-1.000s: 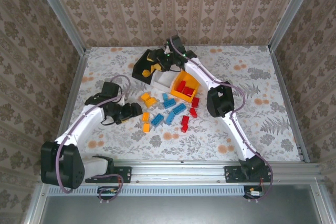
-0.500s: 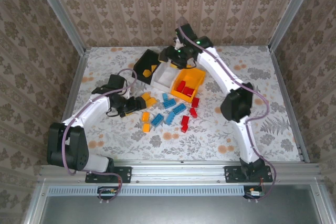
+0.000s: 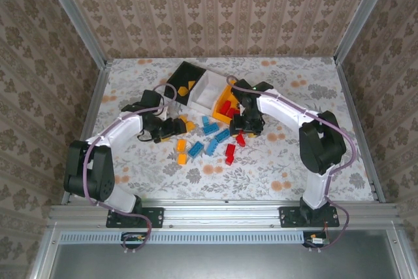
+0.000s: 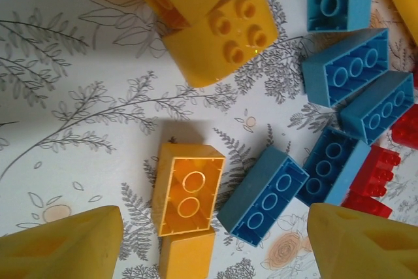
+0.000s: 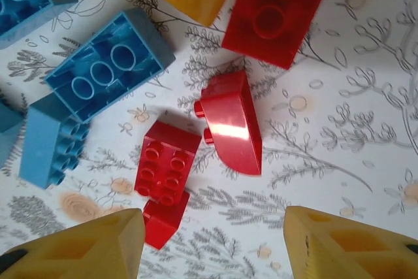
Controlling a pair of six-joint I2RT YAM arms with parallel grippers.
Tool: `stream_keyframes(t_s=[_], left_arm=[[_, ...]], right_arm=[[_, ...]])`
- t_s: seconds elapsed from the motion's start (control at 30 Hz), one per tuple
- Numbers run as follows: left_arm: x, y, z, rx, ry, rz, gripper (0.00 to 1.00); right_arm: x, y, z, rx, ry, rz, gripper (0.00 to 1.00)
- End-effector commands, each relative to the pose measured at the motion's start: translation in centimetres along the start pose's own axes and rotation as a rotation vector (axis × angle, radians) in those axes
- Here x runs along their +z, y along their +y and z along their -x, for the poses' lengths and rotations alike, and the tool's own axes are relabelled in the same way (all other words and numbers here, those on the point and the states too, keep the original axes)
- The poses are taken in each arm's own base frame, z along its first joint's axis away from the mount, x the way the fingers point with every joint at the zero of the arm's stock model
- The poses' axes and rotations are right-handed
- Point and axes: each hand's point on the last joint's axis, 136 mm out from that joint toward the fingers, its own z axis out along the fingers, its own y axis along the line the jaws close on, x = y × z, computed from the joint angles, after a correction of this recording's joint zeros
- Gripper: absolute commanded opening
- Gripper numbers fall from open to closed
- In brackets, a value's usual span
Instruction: Sort the legos into containers by color
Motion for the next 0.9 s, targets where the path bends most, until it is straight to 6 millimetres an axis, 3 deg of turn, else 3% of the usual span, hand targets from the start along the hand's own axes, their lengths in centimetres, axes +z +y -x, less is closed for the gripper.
stream_keyframes(t_s=[0.0,0.23,0.53,0.73,0.87], left_arm=[[-0.3,-1.5,0.8,0.037,-0.013,-0.034,0.77],[-0.5,-1.6,0.3,0.031,-0.020,-0.027,0.77],[-1.1,-1.3,-0.3,0.012,-0.040,-0.020,0.77],[-1.2,-1.4,-0.6,0.013,-0.044,-0.017,0.78],[-1.1,-1.5,-0.8,0.014,-0.041,-0.016,0.78]], right_arm=[[1.4,0.2,1.5,-0.058,-0.041,-0.016,0.57],[4.3,-0.9,1.4,-0.073,0.007,-0.071,0.52],[5.9,-1.9,0.8,-0.059,0.037,-0.103,0.46],[6.0,-2.8,0.3,-0.052,0.037,-0.136,0.38],[5.5,-3.2,0.0,-0.049,0.020,-0.147,0.42]])
